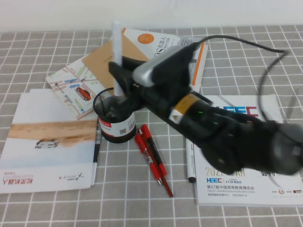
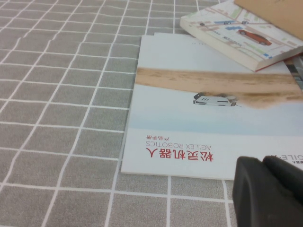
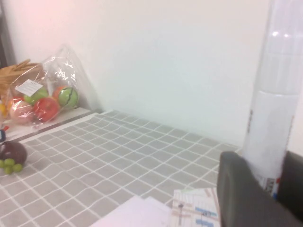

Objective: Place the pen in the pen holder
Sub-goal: Place the pen onto the pen holder

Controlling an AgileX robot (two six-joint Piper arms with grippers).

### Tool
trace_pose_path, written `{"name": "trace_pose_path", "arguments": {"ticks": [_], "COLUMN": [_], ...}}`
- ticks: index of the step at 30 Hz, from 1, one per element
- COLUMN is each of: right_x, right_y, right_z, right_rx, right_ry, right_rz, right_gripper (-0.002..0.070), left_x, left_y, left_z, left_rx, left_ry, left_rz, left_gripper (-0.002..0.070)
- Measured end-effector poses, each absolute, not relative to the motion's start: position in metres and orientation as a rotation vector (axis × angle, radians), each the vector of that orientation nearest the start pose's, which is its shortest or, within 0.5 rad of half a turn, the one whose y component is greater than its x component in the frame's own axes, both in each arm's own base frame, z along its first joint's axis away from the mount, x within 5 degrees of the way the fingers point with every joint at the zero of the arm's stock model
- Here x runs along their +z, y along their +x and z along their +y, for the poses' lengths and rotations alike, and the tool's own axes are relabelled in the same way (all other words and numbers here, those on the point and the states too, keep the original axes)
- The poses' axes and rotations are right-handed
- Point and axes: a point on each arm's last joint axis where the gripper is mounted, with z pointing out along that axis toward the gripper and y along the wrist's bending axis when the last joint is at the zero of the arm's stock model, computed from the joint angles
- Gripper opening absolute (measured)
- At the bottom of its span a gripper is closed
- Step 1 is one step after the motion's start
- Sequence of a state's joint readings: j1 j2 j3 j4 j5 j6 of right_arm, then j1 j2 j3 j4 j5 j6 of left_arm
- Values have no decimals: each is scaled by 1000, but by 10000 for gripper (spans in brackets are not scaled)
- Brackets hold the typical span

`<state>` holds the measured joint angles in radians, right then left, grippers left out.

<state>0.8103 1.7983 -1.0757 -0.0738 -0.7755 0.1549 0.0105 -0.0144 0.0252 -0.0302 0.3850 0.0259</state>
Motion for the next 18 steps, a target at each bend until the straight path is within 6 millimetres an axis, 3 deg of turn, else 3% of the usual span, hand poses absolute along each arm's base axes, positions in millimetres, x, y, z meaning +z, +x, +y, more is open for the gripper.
{"name": "trace_pose_path", "arguments": {"ticks": [10,18], "right_x": [243,224], "right_y": [316,324], "right_z": [347,354], "right_rx": [779,750], "right_ry": [-576,-581], "right_rz": [1394,1502], "right_gripper": [101,109], "left_x": [171,171], "left_y": [52,52], "left_z": [0,0], "left_rx": [-5,-5], "left_ry": [-4,-4], "left_rz": [1879,1879], "left_gripper": [-3,-3]}}
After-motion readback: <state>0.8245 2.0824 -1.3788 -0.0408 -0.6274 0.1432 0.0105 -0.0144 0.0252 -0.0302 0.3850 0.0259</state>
